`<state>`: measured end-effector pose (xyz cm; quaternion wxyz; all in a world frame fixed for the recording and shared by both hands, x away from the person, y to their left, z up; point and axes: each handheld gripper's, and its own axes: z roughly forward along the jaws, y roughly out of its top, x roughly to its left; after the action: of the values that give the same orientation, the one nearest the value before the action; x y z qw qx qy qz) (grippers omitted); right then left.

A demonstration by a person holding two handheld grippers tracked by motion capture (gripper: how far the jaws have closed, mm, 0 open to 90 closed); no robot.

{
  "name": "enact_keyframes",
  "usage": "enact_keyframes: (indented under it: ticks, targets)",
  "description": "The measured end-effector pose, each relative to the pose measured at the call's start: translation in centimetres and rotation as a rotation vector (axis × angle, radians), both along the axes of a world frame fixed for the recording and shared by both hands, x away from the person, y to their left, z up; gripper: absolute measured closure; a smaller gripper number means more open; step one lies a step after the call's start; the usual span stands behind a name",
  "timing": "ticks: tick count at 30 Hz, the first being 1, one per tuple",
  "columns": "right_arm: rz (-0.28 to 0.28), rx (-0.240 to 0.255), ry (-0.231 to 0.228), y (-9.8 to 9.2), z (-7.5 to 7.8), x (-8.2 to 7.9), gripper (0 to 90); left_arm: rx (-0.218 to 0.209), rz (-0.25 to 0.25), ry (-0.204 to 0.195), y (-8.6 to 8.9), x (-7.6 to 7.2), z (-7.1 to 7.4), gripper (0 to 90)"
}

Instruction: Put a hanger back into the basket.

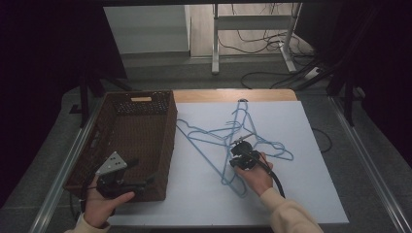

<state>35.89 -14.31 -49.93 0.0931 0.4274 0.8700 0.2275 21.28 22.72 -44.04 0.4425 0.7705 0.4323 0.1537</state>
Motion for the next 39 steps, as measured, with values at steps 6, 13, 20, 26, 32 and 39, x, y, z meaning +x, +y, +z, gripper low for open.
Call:
enact_keyframes:
  ticks: [6, 13, 20, 26, 32, 39]
  targets:
    - [-0.011, 0.029, -0.007, -1.4, 1.1, -0.4, 85.8, 0.0, 0.0, -0.002, 0.0, 0.0, 0.0, 16.4]
    - [0.009, 0.03, 0.02, -2.9, 1.2, -1.6, 90.0, -0.002, 0.004, -0.002, 0.2, 0.0, 0.0, 16.4]
    - [-0.032, 0.089, 0.013, -3.0, 1.0, -0.3, 74.9, 0.005, -0.002, -0.003, -0.1, 0.1, 0.0, 16.3]
    - [-0.013, 0.019, 0.005, -0.5, -0.2, 1.0, 72.3, 0.006, 0.002, -0.001, -0.1, 0.2, -0.1, 16.3]
    - [-0.033, -0.041, 0.01, 0.4, -0.5, 1.8, 79.3, 0.001, 0.012, 0.001, 0.2, 0.1, -0.1, 16.2]
    - [-0.094, 0.013, 0.017, -1.1, 0.7, 1.5, 84.8, -0.001, 0.012, -0.003, 0.3, 0.0, -0.1, 16.3]
